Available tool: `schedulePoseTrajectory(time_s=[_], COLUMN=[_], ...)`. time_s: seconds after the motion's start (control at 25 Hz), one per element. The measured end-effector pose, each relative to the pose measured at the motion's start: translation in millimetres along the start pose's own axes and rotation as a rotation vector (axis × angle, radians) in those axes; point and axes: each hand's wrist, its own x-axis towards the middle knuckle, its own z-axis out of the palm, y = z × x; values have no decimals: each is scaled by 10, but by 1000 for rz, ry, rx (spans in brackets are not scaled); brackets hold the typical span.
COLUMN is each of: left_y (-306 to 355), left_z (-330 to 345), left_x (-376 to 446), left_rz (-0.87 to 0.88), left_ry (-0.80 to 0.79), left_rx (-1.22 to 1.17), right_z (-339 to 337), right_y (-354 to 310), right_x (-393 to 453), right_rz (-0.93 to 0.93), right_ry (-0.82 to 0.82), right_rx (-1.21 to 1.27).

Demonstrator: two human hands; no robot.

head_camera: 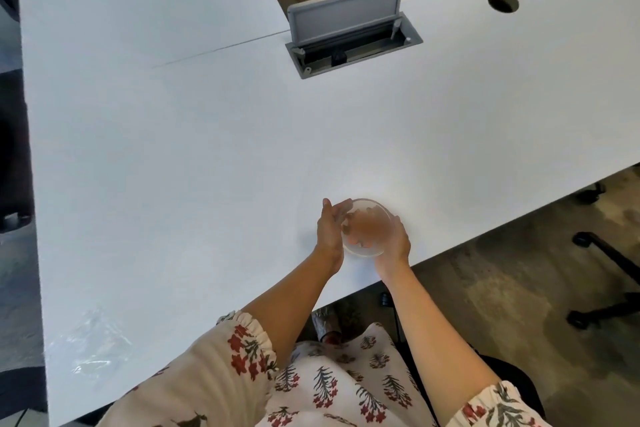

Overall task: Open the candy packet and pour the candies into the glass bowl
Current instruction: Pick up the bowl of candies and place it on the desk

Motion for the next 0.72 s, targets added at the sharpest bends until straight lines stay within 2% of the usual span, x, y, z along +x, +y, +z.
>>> schedulePoseTrajectory(time_s=[0.72], left_y=[1236], left_z=[-1658], left_x=[-310], left_rz=[161], left_ry=[232], left_rx=[-277], right_z=[2035], right_y=[737], right_x=[-478], right_rz=[4], right_ry=[-319], right_rx=[-271])
